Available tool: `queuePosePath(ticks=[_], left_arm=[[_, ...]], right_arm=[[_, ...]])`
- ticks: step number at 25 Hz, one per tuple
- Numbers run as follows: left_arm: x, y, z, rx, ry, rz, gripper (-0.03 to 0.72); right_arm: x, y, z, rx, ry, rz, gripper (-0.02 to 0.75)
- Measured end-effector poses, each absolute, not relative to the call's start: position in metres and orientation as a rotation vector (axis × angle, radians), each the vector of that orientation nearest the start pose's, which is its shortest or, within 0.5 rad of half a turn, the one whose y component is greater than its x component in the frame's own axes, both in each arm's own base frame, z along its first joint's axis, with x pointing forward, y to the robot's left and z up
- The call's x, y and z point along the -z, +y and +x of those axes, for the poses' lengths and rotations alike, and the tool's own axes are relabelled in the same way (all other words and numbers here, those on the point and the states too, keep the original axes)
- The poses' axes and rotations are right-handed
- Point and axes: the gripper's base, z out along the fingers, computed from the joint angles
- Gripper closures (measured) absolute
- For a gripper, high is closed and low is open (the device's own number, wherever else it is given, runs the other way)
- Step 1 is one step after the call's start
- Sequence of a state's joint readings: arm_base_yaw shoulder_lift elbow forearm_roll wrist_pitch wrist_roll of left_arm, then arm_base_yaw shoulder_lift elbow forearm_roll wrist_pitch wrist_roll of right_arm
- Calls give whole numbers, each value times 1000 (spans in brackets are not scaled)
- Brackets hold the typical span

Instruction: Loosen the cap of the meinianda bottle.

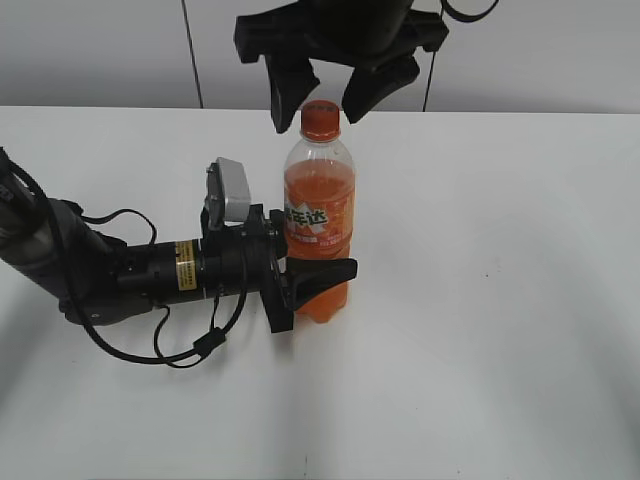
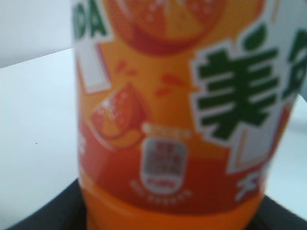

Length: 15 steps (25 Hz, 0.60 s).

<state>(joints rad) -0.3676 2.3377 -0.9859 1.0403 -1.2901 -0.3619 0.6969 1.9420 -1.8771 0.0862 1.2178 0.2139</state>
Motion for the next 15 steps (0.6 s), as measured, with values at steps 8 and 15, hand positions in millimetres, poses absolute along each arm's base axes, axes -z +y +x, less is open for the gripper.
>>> queuePosePath(ticks=[8,15], left_arm=[[-56,-203,318,1067,1464,1064,291],[-56,-203,318,1067,1464,1064,291]], right_arm=[[-315,276,319,-341,2740,-672,276],[-315,277,319,-339,2733,-701,422]])
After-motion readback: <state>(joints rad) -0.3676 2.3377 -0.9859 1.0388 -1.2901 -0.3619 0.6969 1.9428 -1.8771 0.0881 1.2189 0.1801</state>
